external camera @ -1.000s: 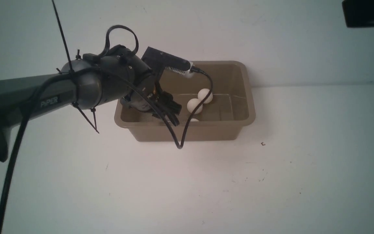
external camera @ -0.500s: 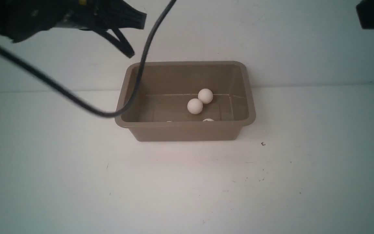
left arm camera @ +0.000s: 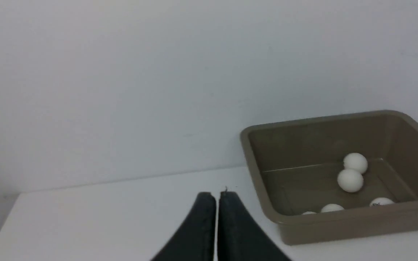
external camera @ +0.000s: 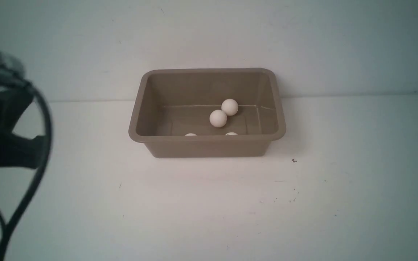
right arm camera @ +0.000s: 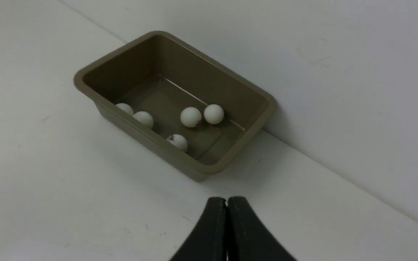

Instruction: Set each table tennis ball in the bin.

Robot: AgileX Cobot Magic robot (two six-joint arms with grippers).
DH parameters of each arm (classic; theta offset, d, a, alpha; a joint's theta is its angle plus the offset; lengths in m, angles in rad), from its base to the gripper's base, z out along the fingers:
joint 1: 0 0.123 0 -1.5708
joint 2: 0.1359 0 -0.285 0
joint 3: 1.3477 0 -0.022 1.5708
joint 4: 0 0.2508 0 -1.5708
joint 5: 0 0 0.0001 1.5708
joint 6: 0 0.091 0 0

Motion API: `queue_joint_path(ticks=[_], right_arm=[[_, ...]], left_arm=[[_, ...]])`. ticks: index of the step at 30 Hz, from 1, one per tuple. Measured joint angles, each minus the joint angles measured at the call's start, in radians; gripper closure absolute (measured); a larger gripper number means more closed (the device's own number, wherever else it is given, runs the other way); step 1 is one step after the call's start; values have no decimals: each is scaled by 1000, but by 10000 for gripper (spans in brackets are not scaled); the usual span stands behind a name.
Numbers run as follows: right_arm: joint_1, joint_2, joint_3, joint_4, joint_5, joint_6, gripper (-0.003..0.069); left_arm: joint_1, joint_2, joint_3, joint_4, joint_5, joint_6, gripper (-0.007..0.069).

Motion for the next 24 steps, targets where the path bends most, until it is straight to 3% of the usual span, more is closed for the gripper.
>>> queue_joint_path(ticks=[5,9,19,24], right_arm=[[0,-150,317,-42,-116,94,676],[0,-222,443,-44,-175,131,676],[0,-304,499,-117,-211,142,676],[0,-309,502,-109,-130,194,676]], left_arm=[[0,-183,104,39,72,-49,629],[0,-276,182,40,84,-50,629],[0,-405,269,35,176,-50,629],[0,-411,270,33,176,-51,629]])
